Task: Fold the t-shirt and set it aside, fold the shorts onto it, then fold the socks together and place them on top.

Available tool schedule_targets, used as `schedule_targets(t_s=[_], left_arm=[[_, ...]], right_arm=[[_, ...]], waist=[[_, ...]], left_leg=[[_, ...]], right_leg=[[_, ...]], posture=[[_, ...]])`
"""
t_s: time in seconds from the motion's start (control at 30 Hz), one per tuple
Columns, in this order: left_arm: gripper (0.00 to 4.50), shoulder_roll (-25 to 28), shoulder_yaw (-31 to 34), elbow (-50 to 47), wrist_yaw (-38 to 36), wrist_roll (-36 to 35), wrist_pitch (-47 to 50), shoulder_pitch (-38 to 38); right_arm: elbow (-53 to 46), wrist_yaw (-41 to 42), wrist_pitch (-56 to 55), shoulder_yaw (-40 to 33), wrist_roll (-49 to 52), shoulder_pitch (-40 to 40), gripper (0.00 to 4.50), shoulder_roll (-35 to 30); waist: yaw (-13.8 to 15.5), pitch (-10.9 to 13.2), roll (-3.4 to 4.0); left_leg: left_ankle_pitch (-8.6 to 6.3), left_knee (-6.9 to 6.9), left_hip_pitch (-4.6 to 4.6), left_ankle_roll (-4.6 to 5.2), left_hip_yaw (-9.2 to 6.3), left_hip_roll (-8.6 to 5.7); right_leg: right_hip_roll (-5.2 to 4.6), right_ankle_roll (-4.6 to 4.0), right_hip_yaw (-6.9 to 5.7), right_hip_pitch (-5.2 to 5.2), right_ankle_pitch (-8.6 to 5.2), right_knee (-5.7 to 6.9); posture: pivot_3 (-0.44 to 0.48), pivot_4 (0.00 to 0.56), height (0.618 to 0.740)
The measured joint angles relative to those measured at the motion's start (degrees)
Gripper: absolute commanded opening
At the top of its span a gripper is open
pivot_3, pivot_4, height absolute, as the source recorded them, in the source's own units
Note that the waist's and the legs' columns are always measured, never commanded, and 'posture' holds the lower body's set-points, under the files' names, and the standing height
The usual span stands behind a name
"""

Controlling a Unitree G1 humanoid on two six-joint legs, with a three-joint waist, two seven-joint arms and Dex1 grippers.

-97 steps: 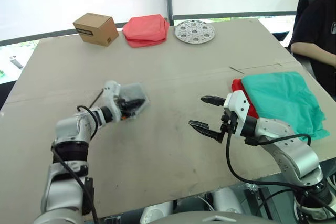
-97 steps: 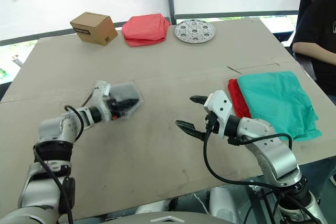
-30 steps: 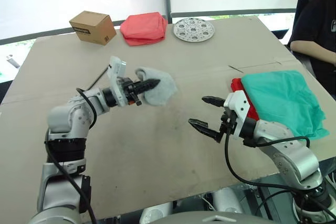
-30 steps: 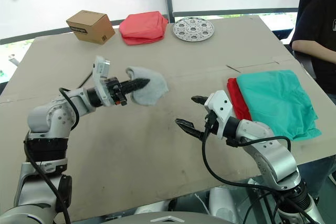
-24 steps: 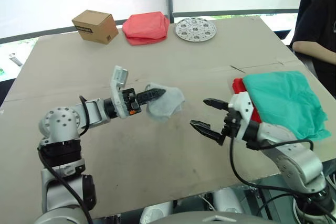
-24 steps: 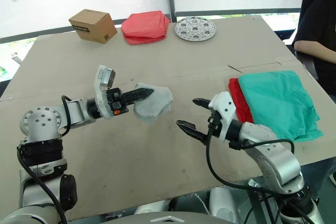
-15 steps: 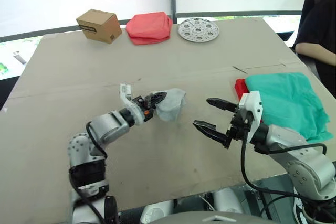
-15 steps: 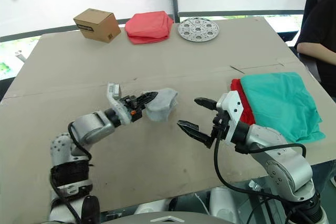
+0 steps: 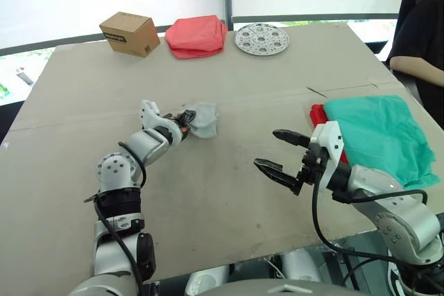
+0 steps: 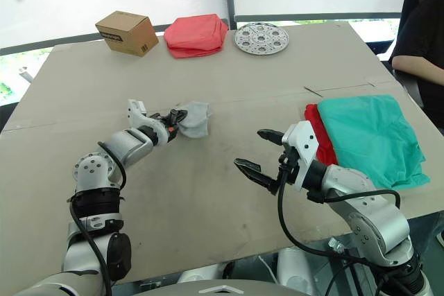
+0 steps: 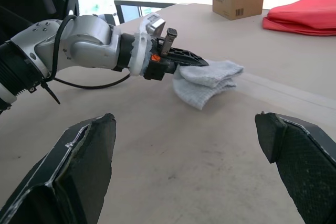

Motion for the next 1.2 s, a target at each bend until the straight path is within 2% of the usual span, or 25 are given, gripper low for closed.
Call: schedule_targets(t_s=[0.2, 0.27, 0.47, 0.57, 0.63, 0.77, 0.83, 0.87, 0.9, 0.93, 1.0, 1.03, 1.07, 1.13, 1.2], left_arm=[[3.58, -1.5, 4.2, 0.9, 1.6, 1.6, -0.1, -1.3], [3.58, -1.2, 5.6, 0.4, 3.0, 0.2, 0.9, -1.3], [3.58, 5.5, 11.3, -0.6, 6.6, -8.0, 8.7, 3.1], [3.58, 10.5, 11.4, -1.7, 3.4, -7.9, 12.5, 6.0], [3.58, 14.5, 10.4, -3.5, -2.3, -4.8, 14.4, 8.4], [3.58, 20.2, 6.5, -8.3, -18.1, 7.3, 10.4, 12.1], [3.58, 27.4, -0.2, -14.7, -33.5, 18.4, 3.1, 17.8], [3.58, 31.3, -4.9, -19.0, -44.7, 26.3, -3.9, 20.8], [3.58, 31.8, -6.0, -19.9, -47.2, 28.1, -5.4, 21.2], [3.58, 31.9, -8.6, -20.3, -52.0, 33.4, -11.2, 21.2], [3.58, 31.9, -12.0, -18.9, -56.0, 41.9, -20.3, 20.4], [3.58, 31.9, -14.8, -15.0, -59.3, 51.0, -31.6, 18.9], [3.58, 31.9, -15.8, -12.8, -60.6, 54.7, -36.4, 18.2], [3.58, 32.3, -17.7, -3.5, -65.3, 65.8, -54.8, 16.2], [4.14, 32.6, -17.9, -0.3, -66.8, 68.2, -60.3, 15.9]], right_arm=[[0.6, -0.3, -0.9, 0.8, -1.5, 0.3, 4.5, 0.1], [0.6, -0.3, -1.1, 0.9, -1.8, 0.4, 4.5, 0.1], [1.7, 0.3, -1.8, 1.7, -2.3, 0.5, 4.5, 0.1], [2.8, 0.8, -2.4, 2.3, -2.9, -0.2, 4.5, 0.5], [3.8, 1.0, -3.0, 2.9, -3.2, -0.7, 4.5, 0.8], [5.0, 1.9, -3.6, 3.6, -3.9, -1.8, 4.5, 1.2], [5.5, 2.2, -3.9, 3.9, -4.1, -1.8, 4.5, 1.3], [6.1, 2.4, -4.1, 4.0, -4.2, -1.9, 4.5, 1.4], [6.2, 2.4, -4.1, 4.0, -4.3, -2.0, 4.5, 1.4], [6.3, 2.7, -4.3, 4.0, -4.3, -2.1, 4.5, 1.4], [6.4, 3.0, -4.4, 4.2, -4.4, -2.4, 4.5, 1.5], [6.6, 3.1, -4.6, 4.2, -4.6, -2.5, 4.5, 1.5], [6.6, 3.1, -4.6, 4.2, -4.7, -2.6, 4.5, 1.5], [6.6, 3.1, -4.9, 4.2, -5.4, -2.6, 4.5, 1.4], [6.6, 3.1, -5.0, 4.2, -5.5, -2.6, 4.5, 1.4]], waist=[[0.0, 0.0, -0.01], [-0.3, 0.0, 0.0], [-1.4, 0.0, 0.01], [-1.4, 0.0, -0.04], [-1.3, 0.1, -0.03], [-1.0, 0.1, 0.03], [-1.4, 0.2, 0.15], [-1.4, 0.2, 0.21], [-1.2, 0.3, 0.27], [-1.0, 0.3, 0.33], [-0.7, 0.3, 0.4], [-0.7, 0.3, 0.33], [-0.6, 0.3, 0.31], [-0.7, 0.3, 0.28], [-0.9, 0.3, 0.29]], left_leg=[[0.0, 0.0, 0.0, 0.0, -0.03, 0.02], [-0.01, 0.0, 0.03, 0.0, -0.01, 0.06], [-0.04, -0.05, 0.03, 0.05, -0.04, 0.07], [-0.03, -0.06, 0.02, 0.03, -0.07, 0.05], [-0.03, -0.06, 0.02, 0.03, -0.06, 0.02], [-0.04, -0.07, 0.01, 0.04, -0.05, 0.04], [-0.01, -0.24, -0.03, -0.02, 0.15, 0.1], [-0.01, -0.29, -0.04, -0.02, 0.23, 0.11], [-0.01, -0.36, -0.06, -0.01, 0.26, 0.12], [-0.08, -0.35, -0.08, 0.12, 0.29, 0.11], [-0.12, -0.38, -0.13, 0.2, 0.29, 0.14], [-0.13, -0.38, -0.14, 0.22, 0.28, 0.24], [-0.13, -0.4, -0.17, 0.22, 0.27, 0.27], [-0.14, -0.48, -0.25, 0.23, 0.34, 0.31], [-0.14, -0.53, -0.3, 0.24, 0.33, 0.32]], right_leg=[[-0.04, 0.09, -0.02, 0.0, 0.04, -0.01], [-0.03, 0.11, 0.01, 0.0, 0.03, -0.01], [-0.01, 0.13, -0.02, -0.04, 0.02, 0.0], [0.0, 0.12, -0.05, -0.04, 0.02, 0.01], [0.0, 0.06, -0.06, -0.07, -0.01, 0.0], [-0.02, -0.1, -0.06, -0.07, -0.12, -0.03], [-0.02, -0.18, 0.05, -0.21, -0.09, -0.13], [-0.03, -0.2, 0.1, -0.21, -0.09, -0.25], [-0.07, -0.21, 0.12, -0.2, -0.08, -0.4], [-0.12, -0.2, 0.13, -0.2, -0.08, -0.42], [-0.13, -0.2, 0.14, -0.23, -0.08, -0.46], [-0.16, -0.21, 0.13, -0.25, -0.08, -0.49], [-0.16, -0.24, 0.12, -0.27, -0.06, -0.51], [-0.16, -0.26, 0.18, -0.37, -0.05, -0.53], [-0.19, -0.28, 0.18, -0.43, -0.02, -0.54]], posture=[[0.0, 0.15, 0.74], [0.0, 0.15, 0.74], [0.0, 0.15, 0.74], [0.0, 0.15, 0.74], [0.0, 0.15, 0.74], [0.0, 0.15, 0.74], [0.0, 0.15, 0.74], [0.0, 0.15, 0.74], [0.0, 0.15, 0.74], [0.0, 0.15, 0.74], [0.0, 0.15, 0.74], [0.0, 0.15, 0.74], [0.0, 0.15, 0.74], [0.0, 0.15, 0.74], [0.0, 0.15, 0.74]])
